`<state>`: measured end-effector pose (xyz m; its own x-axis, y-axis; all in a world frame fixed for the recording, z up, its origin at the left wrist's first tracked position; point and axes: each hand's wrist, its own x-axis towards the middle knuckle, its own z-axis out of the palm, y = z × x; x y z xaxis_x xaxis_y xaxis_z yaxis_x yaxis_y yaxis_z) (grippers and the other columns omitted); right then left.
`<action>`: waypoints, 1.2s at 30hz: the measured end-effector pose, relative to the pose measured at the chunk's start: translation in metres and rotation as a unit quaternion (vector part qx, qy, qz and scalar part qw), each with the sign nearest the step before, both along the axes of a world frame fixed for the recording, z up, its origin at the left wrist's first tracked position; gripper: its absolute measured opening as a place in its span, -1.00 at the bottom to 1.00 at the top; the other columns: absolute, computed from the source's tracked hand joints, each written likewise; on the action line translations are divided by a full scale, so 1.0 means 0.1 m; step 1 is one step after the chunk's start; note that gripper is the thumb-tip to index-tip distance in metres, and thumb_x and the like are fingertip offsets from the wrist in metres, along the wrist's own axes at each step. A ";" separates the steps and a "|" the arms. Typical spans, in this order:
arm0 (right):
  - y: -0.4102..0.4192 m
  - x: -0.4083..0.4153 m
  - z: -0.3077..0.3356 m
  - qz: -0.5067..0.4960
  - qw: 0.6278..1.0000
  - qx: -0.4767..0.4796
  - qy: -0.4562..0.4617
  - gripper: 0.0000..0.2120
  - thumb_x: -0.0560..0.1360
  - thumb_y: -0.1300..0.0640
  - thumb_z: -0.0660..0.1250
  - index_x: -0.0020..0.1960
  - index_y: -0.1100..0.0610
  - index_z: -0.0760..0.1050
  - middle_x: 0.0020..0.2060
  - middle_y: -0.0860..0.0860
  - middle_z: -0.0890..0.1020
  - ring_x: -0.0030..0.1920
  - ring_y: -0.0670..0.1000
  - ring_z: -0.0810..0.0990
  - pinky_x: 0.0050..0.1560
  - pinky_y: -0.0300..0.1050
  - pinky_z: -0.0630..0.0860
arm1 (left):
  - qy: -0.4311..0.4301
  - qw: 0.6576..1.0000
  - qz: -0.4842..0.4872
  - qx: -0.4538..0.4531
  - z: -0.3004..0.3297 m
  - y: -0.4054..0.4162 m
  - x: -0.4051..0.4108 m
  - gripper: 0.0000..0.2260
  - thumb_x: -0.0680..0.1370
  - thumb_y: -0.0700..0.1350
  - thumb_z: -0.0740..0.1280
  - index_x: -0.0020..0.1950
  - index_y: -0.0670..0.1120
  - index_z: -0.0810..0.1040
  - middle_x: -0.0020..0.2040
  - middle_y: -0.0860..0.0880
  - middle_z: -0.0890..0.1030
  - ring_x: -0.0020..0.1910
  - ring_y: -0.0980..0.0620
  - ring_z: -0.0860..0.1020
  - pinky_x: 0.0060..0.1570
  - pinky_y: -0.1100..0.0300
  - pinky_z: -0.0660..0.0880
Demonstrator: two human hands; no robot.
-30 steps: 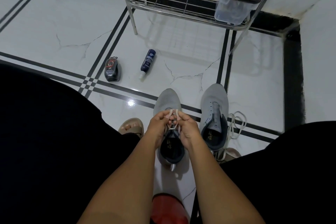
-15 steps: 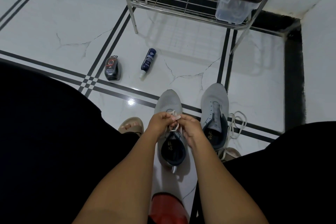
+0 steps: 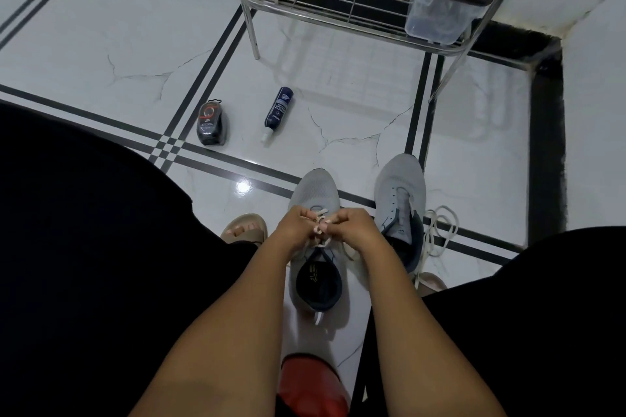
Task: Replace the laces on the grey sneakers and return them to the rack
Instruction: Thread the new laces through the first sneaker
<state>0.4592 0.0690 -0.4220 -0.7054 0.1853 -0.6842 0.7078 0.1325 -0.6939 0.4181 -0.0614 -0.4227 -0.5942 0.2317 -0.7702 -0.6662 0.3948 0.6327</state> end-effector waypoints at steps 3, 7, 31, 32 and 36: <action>0.05 -0.09 0.01 0.091 0.985 0.147 -0.016 -0.92 0.36 0.24 0.49 -0.26 0.16 0.60 -0.30 0.06 0.62 -0.27 -0.02 0.54 -0.18 -0.13 0.50 | 0.074 0.996 -0.048 -0.029 -0.03 0.04 -0.01 -0.79 0.48 -0.32 0.34 -0.07 -0.04 0.39 -0.14 -0.07 0.55 -0.29 0.01 0.51 -0.34 0.21 0.45; -0.12 -0.09 -0.03 0.173 0.948 0.268 -0.005 -0.95 0.41 0.21 0.38 -0.14 0.17 0.57 -0.10 0.06 0.64 -0.05 0.08 0.59 -0.07 -0.05 0.55 | 0.157 0.976 -0.097 -0.118 -0.05 0.06 0.06 -0.84 0.50 -0.10 0.35 -0.01 0.04 0.39 -0.16 -0.03 0.62 -0.19 -0.01 0.58 -0.25 0.16 0.49; -0.21 0.24 -0.44 -0.419 0.908 0.019 -0.008 -0.88 0.47 0.27 0.42 -0.22 0.18 0.52 -0.23 0.17 0.68 -0.22 0.03 0.68 -0.12 -0.11 0.63 | 0.156 0.900 -0.159 -0.375 -0.24 -0.09 0.06 -0.78 0.58 -0.23 0.21 0.17 -0.14 0.58 0.10 -0.13 0.59 0.09 -0.14 0.55 -0.06 0.03 0.53; -0.21 0.25 -0.44 -0.432 0.902 0.008 -0.009 -0.90 0.48 0.29 0.41 -0.19 0.22 0.52 -0.23 0.19 0.67 -0.25 0.01 0.67 -0.18 -0.17 0.62 | 0.154 0.904 -0.153 -0.368 -0.24 -0.09 0.05 -0.77 0.58 -0.23 0.21 0.18 -0.13 0.58 0.11 -0.13 0.59 0.10 -0.15 0.55 -0.03 0.02 0.53; -0.22 0.26 -0.45 -0.466 0.885 0.000 -0.025 -0.94 0.47 0.30 0.40 -0.16 0.26 0.54 -0.24 0.19 0.66 -0.29 0.01 0.66 -0.22 -0.16 0.60 | 0.146 0.908 -0.157 -0.360 -0.26 -0.10 0.01 -0.75 0.59 -0.23 0.18 0.19 -0.12 0.57 0.13 -0.12 0.58 0.11 -0.13 0.54 -0.03 0.04 0.50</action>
